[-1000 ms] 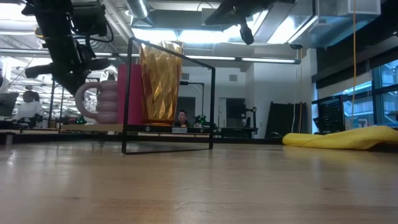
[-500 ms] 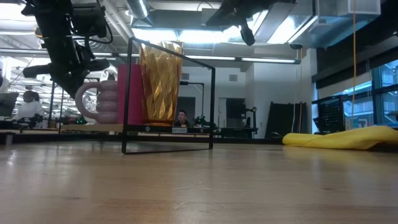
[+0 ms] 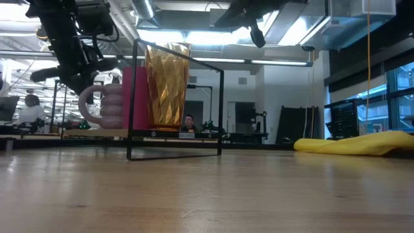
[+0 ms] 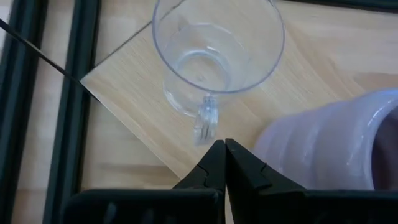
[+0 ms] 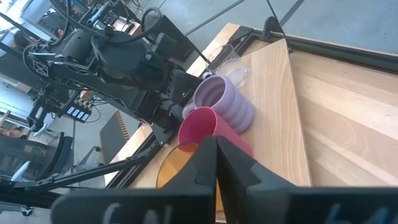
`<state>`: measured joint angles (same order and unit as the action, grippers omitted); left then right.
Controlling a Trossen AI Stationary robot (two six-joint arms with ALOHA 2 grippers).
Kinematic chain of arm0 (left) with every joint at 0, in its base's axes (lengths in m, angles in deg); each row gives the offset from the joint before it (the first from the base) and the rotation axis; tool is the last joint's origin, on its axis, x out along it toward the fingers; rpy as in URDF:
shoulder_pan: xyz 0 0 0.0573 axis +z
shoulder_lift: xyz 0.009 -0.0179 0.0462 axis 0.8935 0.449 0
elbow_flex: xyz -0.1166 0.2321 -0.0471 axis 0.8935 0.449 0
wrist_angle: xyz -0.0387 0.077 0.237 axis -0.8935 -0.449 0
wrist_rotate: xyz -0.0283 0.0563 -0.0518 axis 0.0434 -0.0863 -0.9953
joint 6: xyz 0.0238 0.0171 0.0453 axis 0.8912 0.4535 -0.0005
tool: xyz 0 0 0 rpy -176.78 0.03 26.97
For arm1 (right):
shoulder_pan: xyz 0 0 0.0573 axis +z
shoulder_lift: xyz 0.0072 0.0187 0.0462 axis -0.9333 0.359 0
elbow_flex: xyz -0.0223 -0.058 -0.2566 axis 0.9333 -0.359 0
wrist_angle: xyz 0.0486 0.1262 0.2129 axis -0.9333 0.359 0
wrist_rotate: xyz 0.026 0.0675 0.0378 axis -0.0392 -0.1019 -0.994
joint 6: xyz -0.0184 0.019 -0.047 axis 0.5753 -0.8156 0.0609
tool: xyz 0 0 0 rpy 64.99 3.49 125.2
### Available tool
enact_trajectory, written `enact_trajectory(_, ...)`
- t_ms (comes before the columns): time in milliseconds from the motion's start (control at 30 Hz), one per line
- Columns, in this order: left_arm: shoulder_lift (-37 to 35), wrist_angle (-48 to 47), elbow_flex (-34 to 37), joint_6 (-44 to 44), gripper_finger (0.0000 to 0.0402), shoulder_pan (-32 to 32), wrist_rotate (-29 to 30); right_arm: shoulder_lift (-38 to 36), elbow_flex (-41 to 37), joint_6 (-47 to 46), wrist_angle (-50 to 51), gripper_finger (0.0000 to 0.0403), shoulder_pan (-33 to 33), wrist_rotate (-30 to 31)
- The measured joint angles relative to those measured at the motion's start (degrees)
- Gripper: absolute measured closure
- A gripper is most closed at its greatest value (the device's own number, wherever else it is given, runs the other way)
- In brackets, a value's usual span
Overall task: Stack small to large cups/mugs on shelf
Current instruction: Put the transparent cup on the shelf, then return to Home Position
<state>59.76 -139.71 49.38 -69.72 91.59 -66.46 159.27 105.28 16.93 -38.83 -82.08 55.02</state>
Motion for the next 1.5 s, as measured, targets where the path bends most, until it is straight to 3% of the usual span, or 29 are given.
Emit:
enact_trajectory(300, 0.0, -1.8, 0.0, 0.7, 0.0401, 1.7, 3.2, 0.0, 0.0, 0.1, 0.6, 0.0388, 0.0, 0.0)
enact_trajectory(1000, -0.5, -2.0, 0.0, 2.7, 0.0401, 5.2, 3.9, 0.0, 0.0, 1.1, 0.6, 0.0394, 0.0, 0.0)
enact_trajectory(1167, -4.0, 5.1, 0.0, 4.3, 0.0401, 1.9, 0.5, 0.0, 0.0, 3.0, -2.2, 0.0391, 0.0, 0.0)
enact_trajectory(1267, -7.0, 11.2, 0.0, 4.7, 0.0401, -1.1, 1.3, 0.0, 0.0, 5.1, -6.4, 0.0379, -0.2, -0.2)
enact_trajectory(1367, -11.2, 18.3, 0.0, 7.5, 0.0401, -3.5, 1.4, 0.0, 0.0, 5.1, -13.7, 0.0366, -1.6, -4.3)
enact_trajectory(1500, -18.0, 36.2, 0.0, 16.4, 0.0401, -7.1, -8.8, 0.0, 0.0, -0.3, -34.5, 0.0341, -6.7, -23.0)
